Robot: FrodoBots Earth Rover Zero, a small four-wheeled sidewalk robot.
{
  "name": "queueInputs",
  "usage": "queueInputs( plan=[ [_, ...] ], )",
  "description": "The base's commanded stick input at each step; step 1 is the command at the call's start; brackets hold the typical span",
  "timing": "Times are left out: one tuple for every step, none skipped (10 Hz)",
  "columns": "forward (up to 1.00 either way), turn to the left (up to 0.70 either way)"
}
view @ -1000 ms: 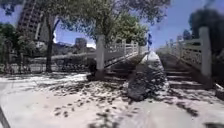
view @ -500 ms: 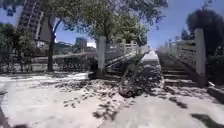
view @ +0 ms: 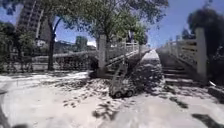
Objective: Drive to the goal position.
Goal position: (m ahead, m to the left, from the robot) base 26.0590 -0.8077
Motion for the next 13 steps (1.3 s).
queueInputs(
  plan=[
    [0.45,0.00],
    [0.45,0.00],
    [0.35,0.00],
    [0.05,0.00],
    [0.00,0.00],
    [0.00,0.00],
    [0.00,0.00],
    [0.00,0.00],
    [0.00,0.00],
    [0.00,0.00],
    [0.00,0.00],
    [0.00,0.00],
    [0.00,0.00]
  ],
)
